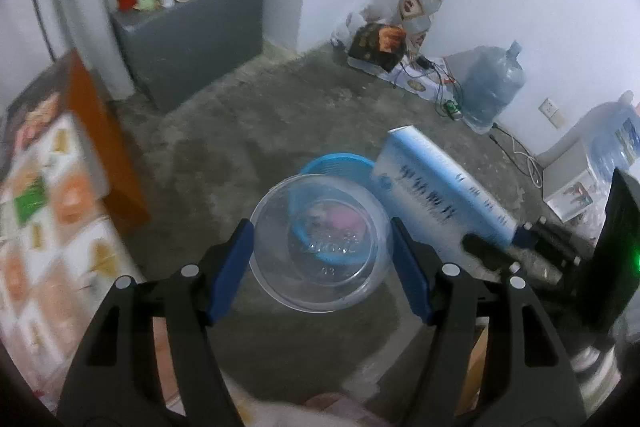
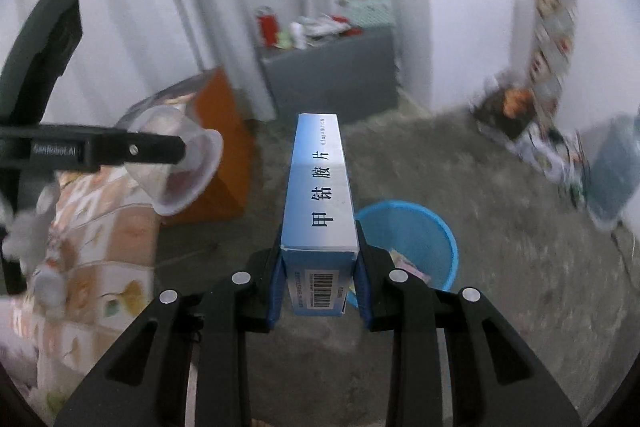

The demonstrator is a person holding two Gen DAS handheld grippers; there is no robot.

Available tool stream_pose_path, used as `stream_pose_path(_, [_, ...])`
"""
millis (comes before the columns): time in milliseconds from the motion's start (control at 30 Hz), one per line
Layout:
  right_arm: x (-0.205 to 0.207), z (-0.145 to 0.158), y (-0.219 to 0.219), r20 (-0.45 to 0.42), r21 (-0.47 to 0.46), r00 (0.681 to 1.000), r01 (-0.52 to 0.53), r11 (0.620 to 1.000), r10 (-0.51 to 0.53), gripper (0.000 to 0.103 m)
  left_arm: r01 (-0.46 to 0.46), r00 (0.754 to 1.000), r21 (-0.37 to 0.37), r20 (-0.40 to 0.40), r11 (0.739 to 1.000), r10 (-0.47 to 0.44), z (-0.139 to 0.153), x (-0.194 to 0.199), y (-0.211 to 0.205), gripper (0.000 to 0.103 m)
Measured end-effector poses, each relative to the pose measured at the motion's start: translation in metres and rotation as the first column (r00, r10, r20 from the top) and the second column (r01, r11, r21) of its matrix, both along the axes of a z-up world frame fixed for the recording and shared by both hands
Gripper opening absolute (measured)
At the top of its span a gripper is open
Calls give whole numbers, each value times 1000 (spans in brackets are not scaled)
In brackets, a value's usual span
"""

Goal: Collect trash
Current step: 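Carry bowl and medicine box to the wastebasket and open both grippers, then grasp the grey KUYAN box with the left gripper while the right grasps the white AD bottle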

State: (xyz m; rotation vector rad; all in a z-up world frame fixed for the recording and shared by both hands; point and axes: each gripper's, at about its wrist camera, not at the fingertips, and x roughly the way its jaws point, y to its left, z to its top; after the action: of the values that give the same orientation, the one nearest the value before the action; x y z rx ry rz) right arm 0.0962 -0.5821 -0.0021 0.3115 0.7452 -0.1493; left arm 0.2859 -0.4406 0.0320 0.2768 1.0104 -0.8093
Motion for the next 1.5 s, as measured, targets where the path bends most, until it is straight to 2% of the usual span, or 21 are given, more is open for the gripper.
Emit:
stream_pose_path(100, [21, -34, -26, -46, 26, 996, 81, 996, -79, 32, -39, 999, 41, -36, 998, 41, -40, 17, -52, 66])
stream_pose_path(133, [32, -56, -40, -84, 44, 988, 133, 990, -129, 36, -64, 997, 26, -52, 998, 65, -52, 24, -62, 66])
stream_pose_path(200, [42, -88, -58, -138, 80, 972, 200, 977, -188, 52, -114, 991, -14, -68, 993, 113, -72, 31, -78, 77])
stream_pose_path(233, [43, -107, -68, -167, 81, 958, 250, 965, -234, 53, -127, 989, -26, -73, 992, 125, -82, 30, -83, 77])
stream_pose_path(333, [32, -134, -76, -196, 110, 934, 324, 940, -299, 53, -145, 985, -38, -104, 989, 140, -106, 21, -81, 77])
stream_pose_path(433, [8, -140, -72, -188, 149, 927, 353, 924, -324, 53, -152, 985, -59, -89, 987, 147, -108, 10, -67, 77])
stream_pose_path(533, [-22, -126, -59, -130, 164, 929, 365, 916, -347, 53, -167, 985, -102, -64, 981, 161, -90, 0, -46, 77])
stream_pose_path(600, [-43, -108, -49, -63, 162, 931, 366, 916, -361, 54, -192, 981, -179, -75, 965, 181, -73, -12, -24, 77])
stream_pose_path(633, [-53, -97, -42, -28, 147, 927, 373, 916, -373, 59, -195, 981, -204, -65, 959, 185, -63, -21, -12, 77])
stream_pose_path(667, [-64, -84, -32, 11, 123, 922, 384, 915, -388, 62, -190, 982, -224, -34, 956, 187, -52, -34, -1, 77])
stream_pose_path(733, [-81, -58, -11, 84, 72, 910, 400, 914, -405, 76, -166, 983, -248, 38, 954, 181, -34, -56, 20, 77])
stream_pose_path(767, [-88, -48, -1, 113, 48, 907, 403, 914, -406, 79, -156, 980, -255, 78, 954, 181, -25, -70, 30, 77])
stream_pose_path(833, [-101, -22, 24, 186, -3, 906, 386, 922, -379, 92, -128, 970, -283, 163, 951, 179, -4, -98, 60, 77])
stream_pose_path(933, [-115, 12, 62, 265, -65, 907, 356, 932, -328, 97, -111, 952, -304, 242, 946, 189, 20, -129, 103, 77])
stream_pose_path(1033, [-130, 38, 100, 325, -64, 906, 307, 950, -271, 97, -107, 926, -305, 316, 946, 207, 37, -157, 155, 77])
stream_pose_path(1167, [-142, 56, 148, 361, -52, 912, 225, 973, -192, 97, -144, 891, -284, 380, 948, 250, 48, -187, 221, 77])
stream_pose_path(1267, [-141, 65, 183, 370, -41, 922, 138, 990, -113, 97, -203, 848, -295, 424, 933, 319, 49, -207, 272, 77])
stream_pose_path(1367, [-130, 69, 214, 351, 2, 936, 22, 1000, -21, 97, -281, 810, -326, 423, 903, 405, 42, -227, 326, 77])
stream_pose_path(1467, [-117, 70, 244, 326, 65, 943, -91, 994, 65, 97, -365, 756, -324, 443, 873, 481, 31, -238, 368, 77])
stream_pose_path(1500, [-111, 69, 252, 314, 88, 945, -129, 988, 95, 97, -396, 724, -297, 481, 869, 495, 25, -242, 378, 77])
